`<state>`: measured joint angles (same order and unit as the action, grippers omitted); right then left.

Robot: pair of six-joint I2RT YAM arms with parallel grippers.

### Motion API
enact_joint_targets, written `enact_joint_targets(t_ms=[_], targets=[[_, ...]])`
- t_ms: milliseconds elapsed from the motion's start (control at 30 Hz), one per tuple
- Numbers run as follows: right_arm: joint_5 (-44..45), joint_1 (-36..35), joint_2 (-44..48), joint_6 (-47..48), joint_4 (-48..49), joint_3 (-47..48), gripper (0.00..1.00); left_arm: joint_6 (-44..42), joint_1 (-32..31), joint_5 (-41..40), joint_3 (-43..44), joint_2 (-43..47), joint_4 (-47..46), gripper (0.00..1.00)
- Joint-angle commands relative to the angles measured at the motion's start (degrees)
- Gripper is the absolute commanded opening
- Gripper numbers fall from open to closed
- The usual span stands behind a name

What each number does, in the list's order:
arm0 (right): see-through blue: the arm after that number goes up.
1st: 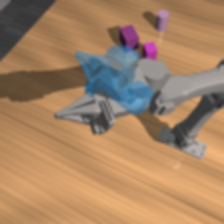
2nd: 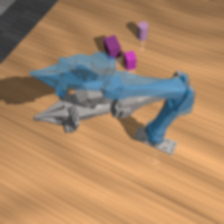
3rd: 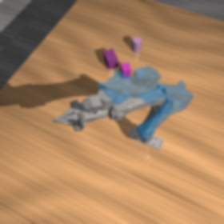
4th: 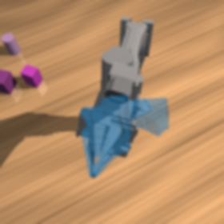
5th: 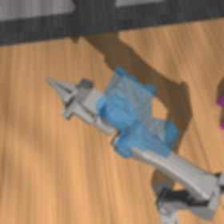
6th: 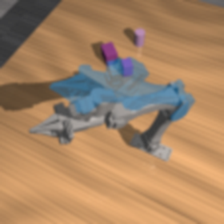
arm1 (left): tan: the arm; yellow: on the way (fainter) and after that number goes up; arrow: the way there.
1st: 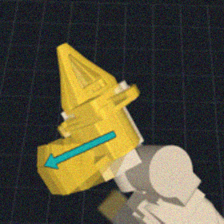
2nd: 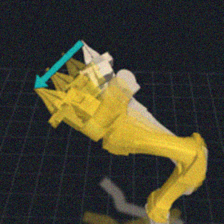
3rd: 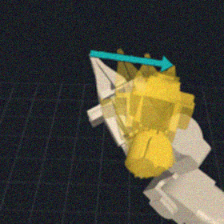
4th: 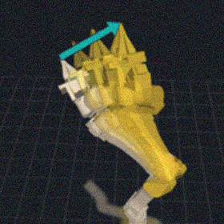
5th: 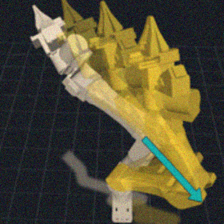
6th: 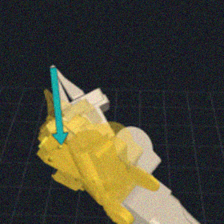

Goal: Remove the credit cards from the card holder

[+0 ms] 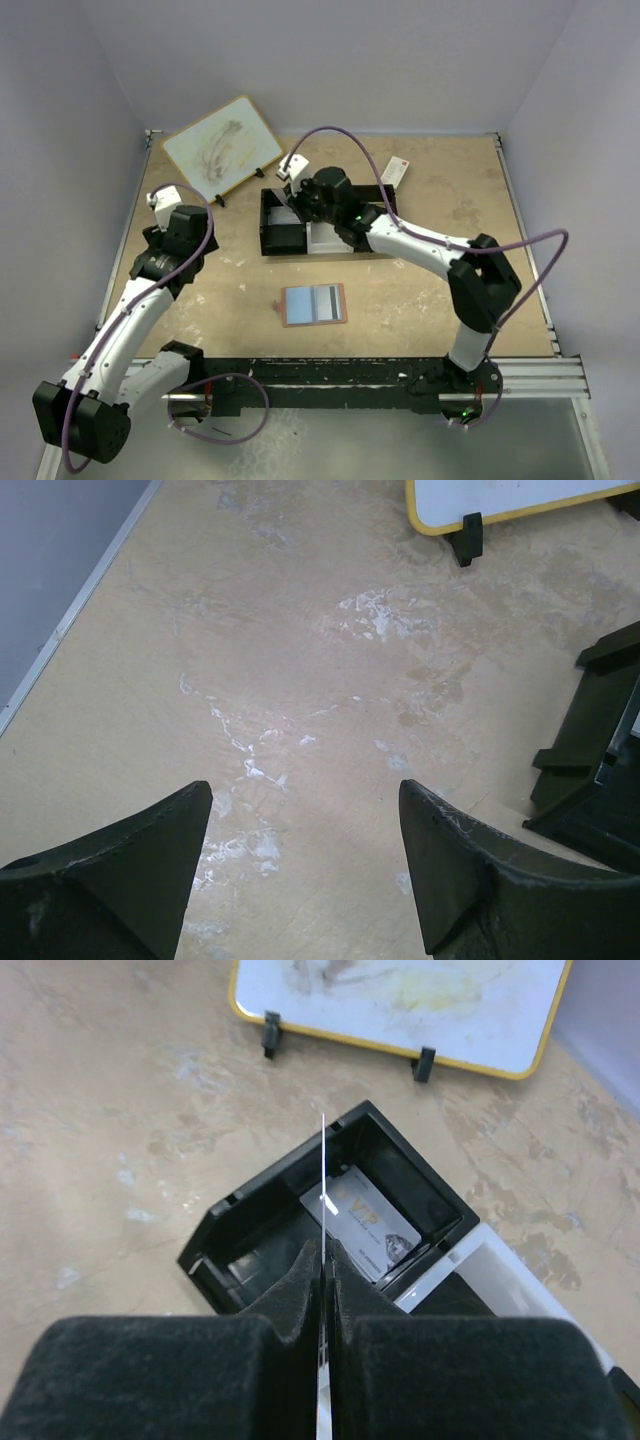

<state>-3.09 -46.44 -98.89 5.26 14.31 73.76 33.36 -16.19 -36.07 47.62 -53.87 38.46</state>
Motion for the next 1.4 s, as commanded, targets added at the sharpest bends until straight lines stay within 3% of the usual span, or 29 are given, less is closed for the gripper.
enact_joint_targets(t_ms=[0, 100, 433, 900, 1367], targets=[[-0.5, 0.0, -7.0, 3.7, -5.2, 7.9, 0.0, -0.1, 0.3, -2.8, -0.1, 2.8, -2.1, 0.73], [4.1, 0.0, -13.1, 7.5, -11.5, 14.5, 0.0, 0.2, 0.3, -4.5, -0.2, 4.0, -1.9, 0.73], [10.5, 0.0, -21.1, 22.3, -13.9, 22.2, 0.0, -0.1, 0.3, -4.3, 0.1, 3.5, -1.8, 0.73], [14.7, -0.5, -27.5, 36.2, -11.5, 24.2, 0.01, -0.2, 0.3, -4.8, 0.1, 3.8, -1.8, 0.73], [13.8, -1.1, -29.5, 40.6, -16.1, 25.0, 0.24, -0.6, 0.3, -4.1, 0.1, 3.2, -2.0, 0.73]])
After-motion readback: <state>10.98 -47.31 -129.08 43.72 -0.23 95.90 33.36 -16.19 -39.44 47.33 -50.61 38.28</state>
